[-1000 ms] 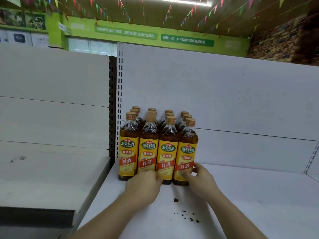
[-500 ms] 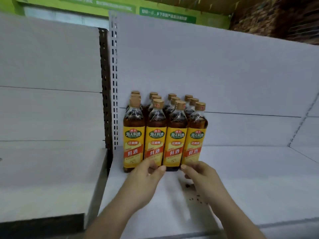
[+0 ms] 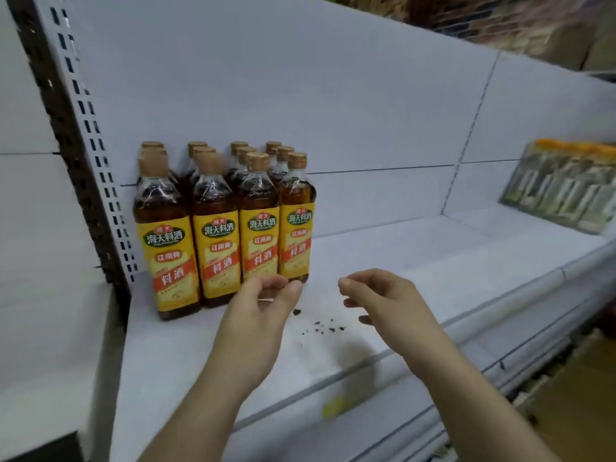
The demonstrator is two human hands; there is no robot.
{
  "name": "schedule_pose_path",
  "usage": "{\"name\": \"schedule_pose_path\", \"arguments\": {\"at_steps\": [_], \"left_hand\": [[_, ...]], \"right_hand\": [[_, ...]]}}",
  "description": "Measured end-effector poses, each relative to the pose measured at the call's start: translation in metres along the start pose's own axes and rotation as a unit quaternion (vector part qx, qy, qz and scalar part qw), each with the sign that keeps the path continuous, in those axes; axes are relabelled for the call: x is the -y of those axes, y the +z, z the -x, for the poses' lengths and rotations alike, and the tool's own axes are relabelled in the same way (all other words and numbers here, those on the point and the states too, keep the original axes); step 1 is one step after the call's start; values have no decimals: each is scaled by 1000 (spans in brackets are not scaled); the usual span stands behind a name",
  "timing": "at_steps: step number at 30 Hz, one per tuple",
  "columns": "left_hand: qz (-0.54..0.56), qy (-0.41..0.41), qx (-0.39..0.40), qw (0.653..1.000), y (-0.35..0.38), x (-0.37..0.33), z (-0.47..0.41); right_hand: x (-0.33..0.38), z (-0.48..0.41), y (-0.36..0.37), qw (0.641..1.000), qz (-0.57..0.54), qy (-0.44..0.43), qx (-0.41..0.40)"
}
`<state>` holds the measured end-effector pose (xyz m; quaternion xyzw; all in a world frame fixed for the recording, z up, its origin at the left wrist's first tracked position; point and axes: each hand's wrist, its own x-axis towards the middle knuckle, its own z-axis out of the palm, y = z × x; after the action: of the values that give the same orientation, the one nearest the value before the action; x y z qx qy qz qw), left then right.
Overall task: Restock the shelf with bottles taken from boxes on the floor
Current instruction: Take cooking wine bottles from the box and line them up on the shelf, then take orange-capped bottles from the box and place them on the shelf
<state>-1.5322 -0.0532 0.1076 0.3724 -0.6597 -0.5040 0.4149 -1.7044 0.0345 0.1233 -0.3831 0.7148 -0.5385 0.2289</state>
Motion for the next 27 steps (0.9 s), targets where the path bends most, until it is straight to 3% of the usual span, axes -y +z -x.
{"name": "schedule_pose_path", "arguments": {"at_steps": [11, 27], "left_hand": [[17, 23, 52, 998, 123, -25, 44], [67, 17, 119, 991, 338, -48, 211]], "right_hand": [[-46, 53, -139, 997, -20, 21, -71], [-132, 189, -383, 991, 24, 66, -118]]}}
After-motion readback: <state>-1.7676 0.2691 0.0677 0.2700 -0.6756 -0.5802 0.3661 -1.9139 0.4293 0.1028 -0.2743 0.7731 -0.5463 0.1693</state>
